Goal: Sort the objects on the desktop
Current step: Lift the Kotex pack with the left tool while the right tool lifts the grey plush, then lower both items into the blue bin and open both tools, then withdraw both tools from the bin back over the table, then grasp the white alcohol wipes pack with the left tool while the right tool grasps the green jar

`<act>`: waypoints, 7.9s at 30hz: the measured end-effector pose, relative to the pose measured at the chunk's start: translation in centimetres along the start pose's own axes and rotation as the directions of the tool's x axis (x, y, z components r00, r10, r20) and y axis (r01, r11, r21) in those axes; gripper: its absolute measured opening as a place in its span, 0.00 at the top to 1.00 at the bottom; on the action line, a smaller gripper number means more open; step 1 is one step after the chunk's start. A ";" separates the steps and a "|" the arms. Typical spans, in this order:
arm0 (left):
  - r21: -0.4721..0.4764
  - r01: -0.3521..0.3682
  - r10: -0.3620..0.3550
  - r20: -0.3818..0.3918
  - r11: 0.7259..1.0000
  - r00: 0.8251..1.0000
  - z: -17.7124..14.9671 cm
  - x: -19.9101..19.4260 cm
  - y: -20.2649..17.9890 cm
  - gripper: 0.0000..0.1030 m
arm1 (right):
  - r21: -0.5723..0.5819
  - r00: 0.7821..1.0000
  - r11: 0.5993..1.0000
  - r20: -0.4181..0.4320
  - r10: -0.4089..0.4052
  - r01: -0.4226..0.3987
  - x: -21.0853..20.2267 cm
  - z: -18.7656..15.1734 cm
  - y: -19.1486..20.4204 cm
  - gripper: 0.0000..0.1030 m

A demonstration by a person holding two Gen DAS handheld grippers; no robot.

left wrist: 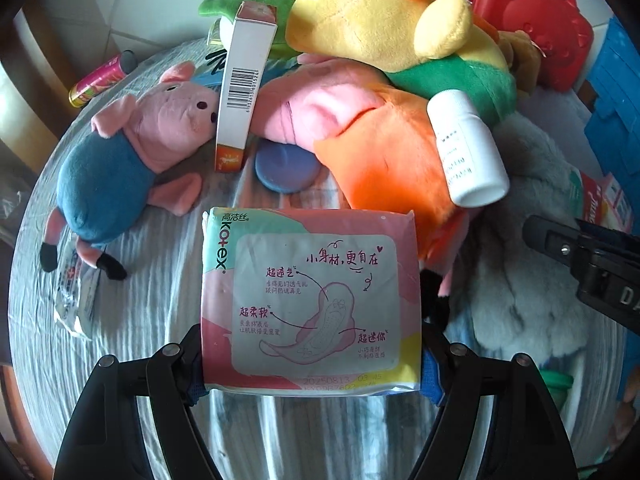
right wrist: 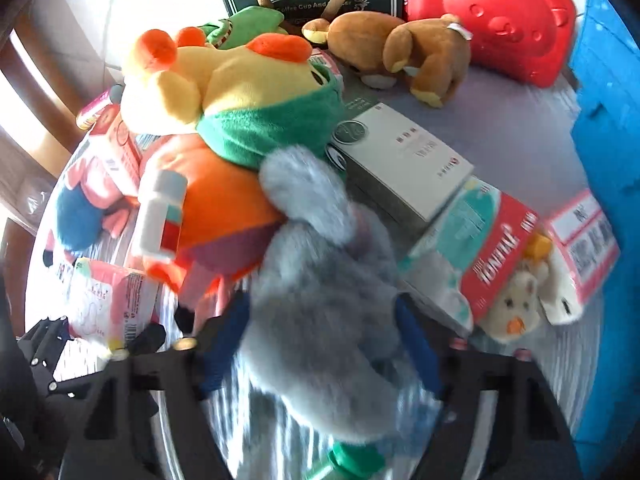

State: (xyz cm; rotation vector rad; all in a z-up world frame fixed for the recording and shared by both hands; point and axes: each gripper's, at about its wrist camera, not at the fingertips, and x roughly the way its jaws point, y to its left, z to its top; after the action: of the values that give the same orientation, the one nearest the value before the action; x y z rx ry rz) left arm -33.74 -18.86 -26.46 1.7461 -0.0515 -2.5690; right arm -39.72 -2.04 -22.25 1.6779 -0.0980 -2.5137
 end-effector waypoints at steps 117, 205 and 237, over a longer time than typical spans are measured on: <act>0.303 0.113 -0.255 0.485 0.946 0.836 -8.3 -33.9 -47.3 0.08 | 0.350 0.753 0.923 0.561 -0.345 0.162 -39.7 -23.1 -45.2 0.01; -0.101 -0.138 0.145 0.059 0.985 0.988 -6.5 -3.3 21.5 0.08 | 0.270 0.984 0.951 0.054 -0.169 0.149 -5.7 -18.1 0.1 0.00; -0.035 0.038 -0.036 0.034 0.999 0.999 -3.2 6.6 25.4 0.04 | 0.428 0.960 0.859 -0.139 -0.244 0.281 2.2 -15.3 -0.2 0.00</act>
State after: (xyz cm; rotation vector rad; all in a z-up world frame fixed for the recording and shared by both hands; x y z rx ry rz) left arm -32.95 -44.60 -32.53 1.7082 0.0256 -2.6081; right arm -26.49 -1.93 -30.20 2.0838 -0.5078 -2.7737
